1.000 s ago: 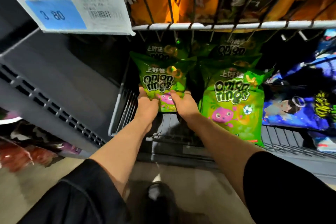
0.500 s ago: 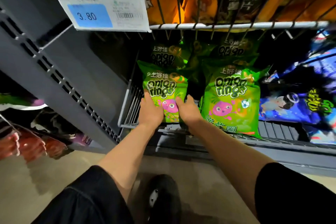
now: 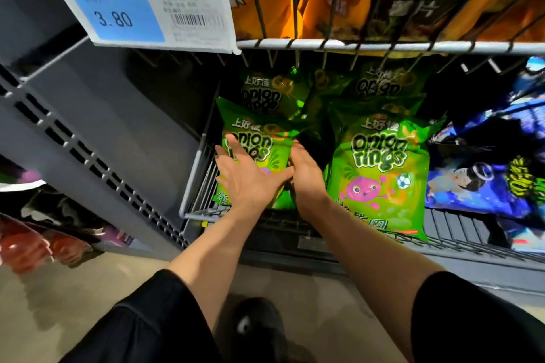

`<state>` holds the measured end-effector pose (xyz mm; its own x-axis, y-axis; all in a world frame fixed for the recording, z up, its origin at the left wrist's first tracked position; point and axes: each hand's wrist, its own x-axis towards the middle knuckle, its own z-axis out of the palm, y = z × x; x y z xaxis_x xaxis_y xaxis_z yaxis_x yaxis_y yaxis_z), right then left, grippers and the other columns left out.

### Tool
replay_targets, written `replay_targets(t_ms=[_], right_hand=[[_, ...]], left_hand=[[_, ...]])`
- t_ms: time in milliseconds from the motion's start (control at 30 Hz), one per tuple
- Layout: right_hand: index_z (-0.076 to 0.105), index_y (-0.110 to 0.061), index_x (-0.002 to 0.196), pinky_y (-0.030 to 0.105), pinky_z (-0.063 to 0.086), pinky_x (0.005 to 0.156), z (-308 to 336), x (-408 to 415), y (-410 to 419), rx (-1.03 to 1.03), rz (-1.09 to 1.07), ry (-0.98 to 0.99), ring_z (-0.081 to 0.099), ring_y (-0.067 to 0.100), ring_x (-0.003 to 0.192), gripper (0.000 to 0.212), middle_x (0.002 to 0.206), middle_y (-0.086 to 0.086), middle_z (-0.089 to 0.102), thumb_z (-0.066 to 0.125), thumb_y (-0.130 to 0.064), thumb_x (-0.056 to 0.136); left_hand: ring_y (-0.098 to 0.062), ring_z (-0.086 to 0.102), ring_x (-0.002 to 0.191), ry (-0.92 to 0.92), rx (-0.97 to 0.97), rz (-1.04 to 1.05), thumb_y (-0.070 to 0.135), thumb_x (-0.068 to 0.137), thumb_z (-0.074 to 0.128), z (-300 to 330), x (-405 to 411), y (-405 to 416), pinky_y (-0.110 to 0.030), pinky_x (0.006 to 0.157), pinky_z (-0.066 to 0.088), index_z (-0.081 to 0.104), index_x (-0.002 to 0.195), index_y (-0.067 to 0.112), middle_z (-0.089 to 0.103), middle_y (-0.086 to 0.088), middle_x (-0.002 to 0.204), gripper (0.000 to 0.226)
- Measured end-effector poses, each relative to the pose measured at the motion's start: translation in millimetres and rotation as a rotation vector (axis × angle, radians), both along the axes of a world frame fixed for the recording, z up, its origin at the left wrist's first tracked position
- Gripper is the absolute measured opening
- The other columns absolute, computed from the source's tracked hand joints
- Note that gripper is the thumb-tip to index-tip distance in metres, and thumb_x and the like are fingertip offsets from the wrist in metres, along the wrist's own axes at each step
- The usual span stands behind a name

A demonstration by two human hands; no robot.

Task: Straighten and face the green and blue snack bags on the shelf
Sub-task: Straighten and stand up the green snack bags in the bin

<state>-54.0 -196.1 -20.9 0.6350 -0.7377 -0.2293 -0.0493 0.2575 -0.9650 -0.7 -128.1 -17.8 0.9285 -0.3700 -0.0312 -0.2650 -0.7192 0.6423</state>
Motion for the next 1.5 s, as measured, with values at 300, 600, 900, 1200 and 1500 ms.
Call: replay_targets(t_ms=[300, 600, 900, 1200, 1500], right_hand=[[0.038, 0.002, 0.131, 0.025, 0.046, 0.089, -1, -3, 7, -0.333, -0.098, 0.155, 0.053, 0.018, 0.097, 0.042, 0.124, 0.012, 0.047, 0.052, -0.014, 0.095], [0.041, -0.006, 0.132, 0.031, 0.042, 0.09, 22, -16, 9, -0.357, -0.166, 0.199, 0.052, 0.015, 0.096, 0.043, 0.123, 0.01, 0.055, 0.048, -0.031, 0.096], [0.055, -0.015, 0.121, 0.02, 0.032, 0.09, 82, -62, 36, -0.242, -0.045, -0.049, 0.05, 0.005, 0.1, 0.03, 0.109, -0.012, 0.056, 0.046, -0.032, 0.099], [0.044, -0.004, 0.137, 0.006, 0.023, 0.087, 89, -123, 55, -0.25, 0.016, -0.029, 0.04, 0.007, 0.122, 0.045, 0.132, 0.001, 0.049, 0.029, -0.031, 0.104], [0.058, -0.01, 0.114, 0.033, 0.038, 0.089, 47, -92, 65, -0.322, 0.099, 0.092, 0.053, 0.021, 0.102, 0.042, 0.109, 0.006, 0.06, 0.033, -0.041, 0.101]], left_hand=[[-0.039, 0.043, 0.119, -0.094, 0.015, 0.088, 0.044, 0.08, 0.073, 0, 9, 5, -0.045, 0.096, 0.04, 0.003, 0.152, 0.026, 0.039, -0.021, 0.129, 0.102], [-0.033, 0.046, 0.11, -0.156, -0.249, 0.1, 0.033, 0.077, 0.079, 23, -4, 24, -0.033, 0.092, 0.035, 0.006, 0.154, 0.025, 0.047, -0.014, 0.114, 0.106], [-0.033, 0.048, 0.116, -0.132, -0.298, 0.026, 0.052, 0.066, 0.08, 93, -48, 44, -0.039, 0.097, 0.038, 0.004, 0.153, 0.033, 0.052, -0.016, 0.116, 0.116], [-0.021, 0.062, 0.113, 0.282, -0.473, -0.063, 0.082, 0.058, 0.061, 103, -100, 101, -0.049, 0.1, 0.047, 0.049, 0.135, 0.03, 0.066, 0.0, 0.121, 0.094], [-0.011, 0.065, 0.11, 0.352, -0.525, -0.144, 0.054, 0.06, 0.085, 62, -89, 151, -0.042, 0.096, 0.051, 0.034, 0.135, 0.054, 0.066, 0.018, 0.121, 0.091]])
